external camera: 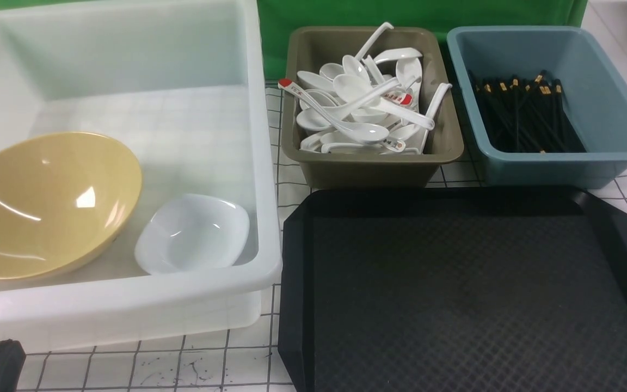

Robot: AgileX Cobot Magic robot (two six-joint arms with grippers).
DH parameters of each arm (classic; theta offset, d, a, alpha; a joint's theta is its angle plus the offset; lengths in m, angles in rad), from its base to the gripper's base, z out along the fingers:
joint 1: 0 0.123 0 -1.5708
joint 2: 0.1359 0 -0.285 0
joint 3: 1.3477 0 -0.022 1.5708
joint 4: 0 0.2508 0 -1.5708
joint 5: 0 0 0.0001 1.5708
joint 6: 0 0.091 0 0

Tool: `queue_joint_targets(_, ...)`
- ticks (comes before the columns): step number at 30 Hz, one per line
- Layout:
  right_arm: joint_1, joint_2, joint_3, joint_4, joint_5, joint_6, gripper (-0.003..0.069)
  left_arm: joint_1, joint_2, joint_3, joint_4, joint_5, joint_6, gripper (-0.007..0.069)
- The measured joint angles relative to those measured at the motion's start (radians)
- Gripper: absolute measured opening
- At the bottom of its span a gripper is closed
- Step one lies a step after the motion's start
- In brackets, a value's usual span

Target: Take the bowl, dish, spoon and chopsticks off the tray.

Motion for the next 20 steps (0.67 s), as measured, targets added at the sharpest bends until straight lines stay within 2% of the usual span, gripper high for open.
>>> queue_joint_targets(20, 0.000, 0.000, 0.000, 0.000, 0.000, 0.000, 0.0113, 0.000, 0.000, 0.000, 0.000, 0.000, 0.000, -0.0006)
